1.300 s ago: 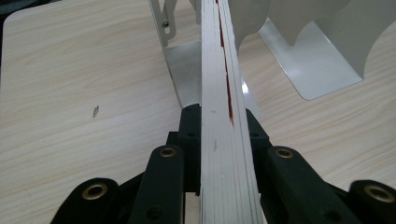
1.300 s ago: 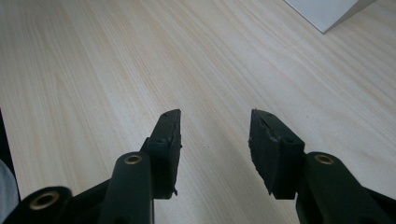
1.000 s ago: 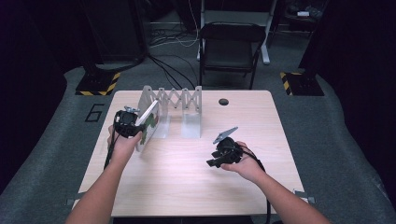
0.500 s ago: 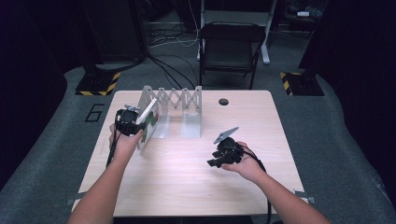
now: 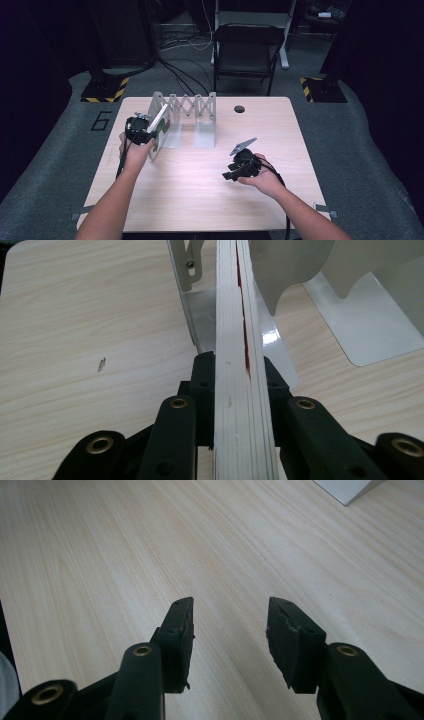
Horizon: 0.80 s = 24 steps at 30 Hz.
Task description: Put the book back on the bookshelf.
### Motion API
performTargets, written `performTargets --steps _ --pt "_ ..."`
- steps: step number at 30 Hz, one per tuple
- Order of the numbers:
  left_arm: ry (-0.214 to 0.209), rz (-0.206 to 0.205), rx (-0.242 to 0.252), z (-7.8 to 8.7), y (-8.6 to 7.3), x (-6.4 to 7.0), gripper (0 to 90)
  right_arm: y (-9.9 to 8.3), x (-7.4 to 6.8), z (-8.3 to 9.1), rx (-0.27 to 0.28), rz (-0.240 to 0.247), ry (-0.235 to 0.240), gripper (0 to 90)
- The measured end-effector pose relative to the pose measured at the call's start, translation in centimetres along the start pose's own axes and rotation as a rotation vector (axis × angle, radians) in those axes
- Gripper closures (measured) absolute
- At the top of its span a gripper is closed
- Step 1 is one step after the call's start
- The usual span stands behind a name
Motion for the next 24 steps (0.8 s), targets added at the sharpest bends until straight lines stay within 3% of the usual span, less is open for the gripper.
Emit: performTargets --steps 1,6,13,15,20,24 --pt "0.003 -0.002 -0.001 -0.09 -0.06 0.00 74.9 -0.06 -0.08 0.04 -0.004 -0.013 -0.002 53.9" --pt "-0.006 0.001 -0.024 -0.46 -0.30 0.01 73.8 -0.23 0.14 0.00 -0.008 0.010 0.000 53.9" --pt "0.002 0.007 -0.010 -0.69 -0.16 0.07 73.1 -0.46 0.08 -0.14 -0.010 -0.011 0.001 53.9" --pt "0.007 0.006 -0.009 -0.73 -0.10 0.14 72.4 -0.42 0.22 -0.10 -0.007 0.006 0.000 53.9" --pt "0.013 -0.014 -0.002 -0.58 -0.07 0.21 67.7 -0.45 0.02 -0.08 -0.005 -0.031 -0.001 53.9" --pt "0.007 -0.010 0.007 -0.32 -0.10 0.19 62.2 -0.41 0.19 -0.04 0.001 -0.010 -0.002 53.9"
Point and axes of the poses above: each handheld gripper's, and its own axes: z roughly backward along the jaws, y roughly out of its top, x roughly to its right, the point moved 1 cm from there along -z, roughly forward along the jaws, and after that the axes turned 6 degrees about -z, right-handed, at the moved point
